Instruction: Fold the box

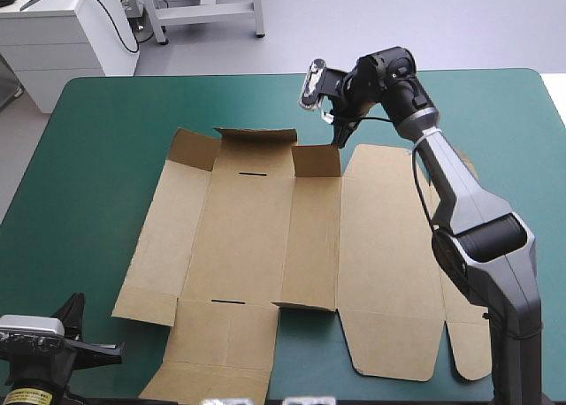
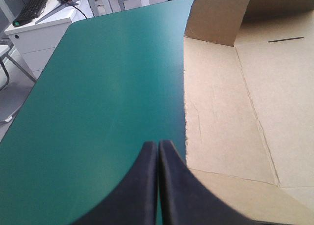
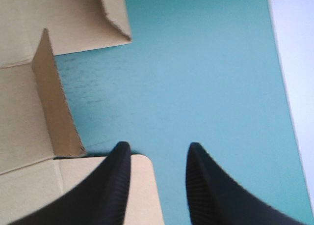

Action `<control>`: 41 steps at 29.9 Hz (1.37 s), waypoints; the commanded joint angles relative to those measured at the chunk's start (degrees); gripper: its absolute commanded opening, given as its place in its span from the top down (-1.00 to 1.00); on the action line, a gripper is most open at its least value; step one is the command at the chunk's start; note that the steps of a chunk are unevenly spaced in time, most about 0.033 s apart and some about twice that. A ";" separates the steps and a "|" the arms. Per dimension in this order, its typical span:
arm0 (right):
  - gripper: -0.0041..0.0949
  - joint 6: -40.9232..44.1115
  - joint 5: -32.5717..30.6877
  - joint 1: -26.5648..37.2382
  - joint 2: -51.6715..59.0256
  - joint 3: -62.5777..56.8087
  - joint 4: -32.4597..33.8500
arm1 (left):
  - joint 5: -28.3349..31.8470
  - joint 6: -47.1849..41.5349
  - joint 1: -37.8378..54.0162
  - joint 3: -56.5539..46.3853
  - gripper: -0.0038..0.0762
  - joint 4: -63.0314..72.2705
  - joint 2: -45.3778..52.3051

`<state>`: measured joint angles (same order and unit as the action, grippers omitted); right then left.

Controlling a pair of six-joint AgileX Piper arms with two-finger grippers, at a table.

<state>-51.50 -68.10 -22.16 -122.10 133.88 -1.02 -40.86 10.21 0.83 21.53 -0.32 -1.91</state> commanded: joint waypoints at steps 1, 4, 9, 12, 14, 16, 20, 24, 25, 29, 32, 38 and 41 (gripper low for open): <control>0.71 6.45 0.41 0.46 6.01 3.08 5.35 | 4.11 -0.15 -0.46 1.60 0.92 0.32 -1.06; 0.95 17.49 -1.17 1.67 6.77 3.08 9.29 | 4.11 -0.15 -0.46 1.60 0.92 0.32 -1.06; 0.96 38.46 -3.27 5.94 7.80 2.53 10.48 | 4.11 -0.15 -0.46 1.60 0.92 -0.16 -1.06; 0.96 43.31 -3.27 8.85 9.60 1.01 5.66 | 4.11 -0.15 -0.46 1.60 0.92 -0.05 -1.06; 0.96 44.29 -3.27 10.37 11.54 -1.44 2.20 | 4.57 -0.26 -0.46 1.60 0.92 0.99 -1.06; 0.96 44.27 -3.27 10.92 13.91 -4.84 1.02 | 5.71 -0.34 -0.46 1.74 0.92 1.32 -1.06; 0.96 44.27 -3.27 11.02 19.62 -14.46 3.35 | 2.53 -0.93 -0.46 5.57 0.92 -2.03 -4.65; 0.96 44.55 -2.63 11.02 24.83 -23.27 5.86 | -1.59 -1.76 -0.68 11.77 0.92 -2.81 -12.88; 0.96 44.86 -1.92 11.02 26.00 -25.04 5.86 | -2.22 -1.94 -0.68 13.04 0.92 -3.00 -14.79; 0.96 47.03 0.40 11.18 31.90 -33.25 5.96 | -6.04 -5.62 -0.68 18.94 0.92 -1.01 -25.53; 0.96 48.74 1.32 11.18 36.02 -39.14 5.79 | -9.65 -4.10 -0.68 23.05 0.90 2.26 -33.73; 0.96 51.50 7.88 11.18 46.07 -52.68 5.67 | -12.53 2.04 -0.39 29.13 0.86 4.71 -48.26; 0.96 53.01 10.71 11.18 50.50 -59.37 5.67 | -14.63 4.40 -0.39 31.81 0.86 5.98 -54.36</control>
<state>0.38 -62.50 -11.40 -76.98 78.12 3.88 -55.93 12.51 0.41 49.40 3.67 -51.76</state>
